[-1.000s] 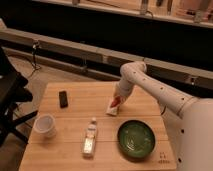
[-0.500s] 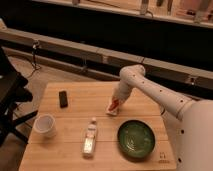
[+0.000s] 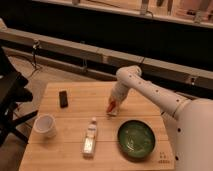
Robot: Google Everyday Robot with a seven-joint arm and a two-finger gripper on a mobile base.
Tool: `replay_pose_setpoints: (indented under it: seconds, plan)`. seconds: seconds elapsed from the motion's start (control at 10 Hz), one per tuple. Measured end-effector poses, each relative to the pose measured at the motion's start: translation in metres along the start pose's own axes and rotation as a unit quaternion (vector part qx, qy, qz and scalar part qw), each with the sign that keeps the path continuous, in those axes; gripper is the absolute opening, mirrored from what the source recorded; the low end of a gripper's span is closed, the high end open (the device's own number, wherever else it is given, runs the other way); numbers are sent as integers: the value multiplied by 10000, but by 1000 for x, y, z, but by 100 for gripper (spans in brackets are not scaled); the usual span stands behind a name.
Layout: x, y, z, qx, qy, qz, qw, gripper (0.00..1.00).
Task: Place the pepper on the white sponge
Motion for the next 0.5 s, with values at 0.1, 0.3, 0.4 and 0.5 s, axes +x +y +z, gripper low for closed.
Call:
replay_pose_setpoints:
  seconds: [0.1, 0.3, 0.4, 0.5]
  plan:
    - [5, 4, -4, 18, 18, 30, 10000, 77]
    - [4, 7, -6, -28, -16, -56, 10000, 58]
    - [-1, 2, -5, -48, -35, -123, 9999, 48]
    - [-4, -1, -3, -52, -44, -131, 9999, 45]
